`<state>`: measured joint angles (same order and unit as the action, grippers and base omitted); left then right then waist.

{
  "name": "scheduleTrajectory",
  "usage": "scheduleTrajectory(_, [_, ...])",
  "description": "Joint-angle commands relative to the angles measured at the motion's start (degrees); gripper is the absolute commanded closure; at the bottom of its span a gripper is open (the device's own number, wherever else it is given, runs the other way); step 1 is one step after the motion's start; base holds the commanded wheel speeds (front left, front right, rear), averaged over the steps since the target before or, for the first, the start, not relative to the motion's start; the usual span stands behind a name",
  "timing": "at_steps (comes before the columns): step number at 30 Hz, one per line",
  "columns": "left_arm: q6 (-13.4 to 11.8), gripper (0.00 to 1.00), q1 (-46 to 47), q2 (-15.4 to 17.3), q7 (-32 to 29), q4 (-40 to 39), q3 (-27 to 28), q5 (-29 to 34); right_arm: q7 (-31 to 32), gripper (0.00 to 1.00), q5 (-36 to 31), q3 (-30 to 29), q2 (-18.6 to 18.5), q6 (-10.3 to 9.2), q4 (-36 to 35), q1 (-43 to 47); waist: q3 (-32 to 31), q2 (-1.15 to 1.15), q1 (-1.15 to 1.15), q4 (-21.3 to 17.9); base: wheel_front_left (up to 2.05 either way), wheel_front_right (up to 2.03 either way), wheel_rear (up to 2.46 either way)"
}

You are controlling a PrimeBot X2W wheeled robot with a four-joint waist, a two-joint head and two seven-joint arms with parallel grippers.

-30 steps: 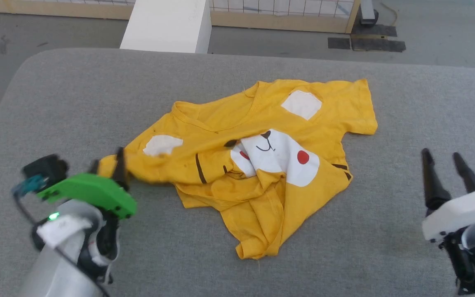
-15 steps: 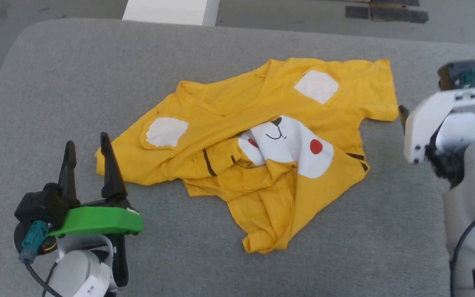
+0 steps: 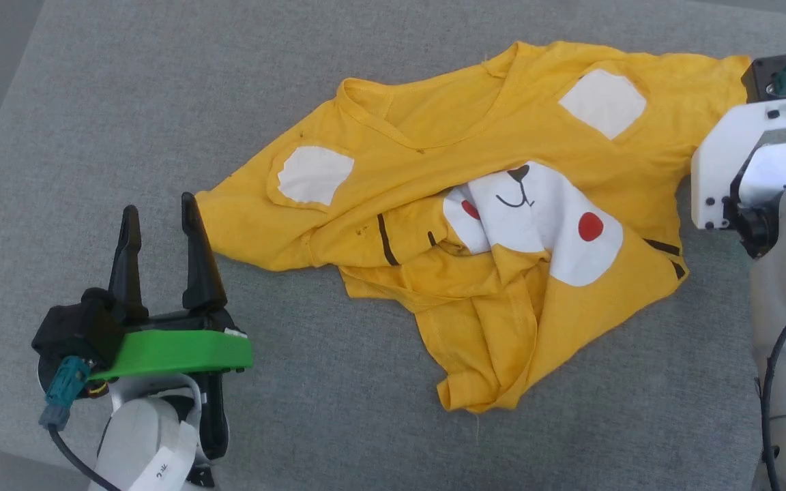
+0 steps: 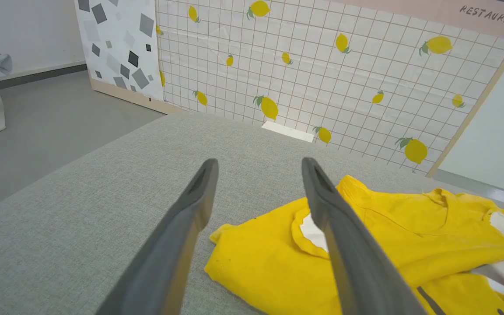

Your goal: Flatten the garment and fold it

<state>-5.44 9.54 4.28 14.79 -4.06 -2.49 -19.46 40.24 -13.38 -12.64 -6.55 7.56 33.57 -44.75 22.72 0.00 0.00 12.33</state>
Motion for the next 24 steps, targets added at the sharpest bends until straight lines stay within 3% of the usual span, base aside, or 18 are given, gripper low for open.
scheduleTrajectory(1, [0.7, 0.0, 1.2, -0.5, 0.2, 0.2, 0.4, 0.7, 0.0, 0.0, -0.4, 0.3, 0.5, -0.08, 1.7, 0.1, 0.9, 0.0, 0.0, 0.6, 0.0, 0.0, 0.0])
scheduleTrajectory(4, [1.5, 0.0, 1.7, -0.8, 0.2, 0.6, 0.7, 1.3, 0.0, 0.0, 0.1, 0.5, 0.6, -0.08, 3.0, -0.2, 0.8, 0.0, 0.0, 0.3, 0.0, 0.0, 0.0])
scheduleTrajectory(5, [1.7, 0.0, 1.8, -0.9, 0.2, 0.9, 0.9, 1.6, -0.4, 0.85, 0.5, 0.8, 0.5, -0.08, 3.2, -0.4, 0.7, 0.0, 0.0, 0.1, 0.0, 0.0, 0.0])
scheduleTrajectory(6, [1.9, 0.0, 1.8, -1.0, 0.2, 1.0, 1.1, 1.7, -1.0, 1.0, 0.8, 0.9, 0.4, -0.08, 3.2, -0.6, 0.5, 0.0, 0.0, -0.1, 0.0, 0.0, 0.0])
scheduleTrajectory(10, [2.7, 0.0, 1.8, -1.2, 0.2, 1.8, 1.6, 2.5, -2.5, 1.0, 4.0, 1.4, -0.3, -0.08, 2.8, -0.6, -0.9, 0.0, 0.0, -1.2, 0.0, 0.0, 0.0])
scheduleTrajectory(15, [3.5, 0.0, 1.0, -1.3, 0.2, 3.3, 2.0, 2.9, -5.3, 1.0, 11.2, 3.8, -2.3, -0.08, -3.0, 4.4, -4.4, 0.0, 0.0, -2.8, 0.0, 0.0, 0.0])
scheduleTrajectory(20, [3.7, 0.0, -0.4, -1.3, 0.2, 4.9, 2.3, 2.7, -1.5, 1.0, 21.2, 4.5, -4.7, -0.08, -14.1, 18.0, -7.6, 0.0, 0.0, -4.0, 0.0, 0.0, 0.0])
scheduleTrajectory(24, [4.0, 0.0, -1.3, -1.3, 0.2, 5.6, 2.4, 2.7, 3.0, 1.0, 25.4, 1.1, -3.9, -0.08, -24.0, 32.0, -9.0, 0.0, 0.0, -4.3, 0.0, 0.0, 0.0])
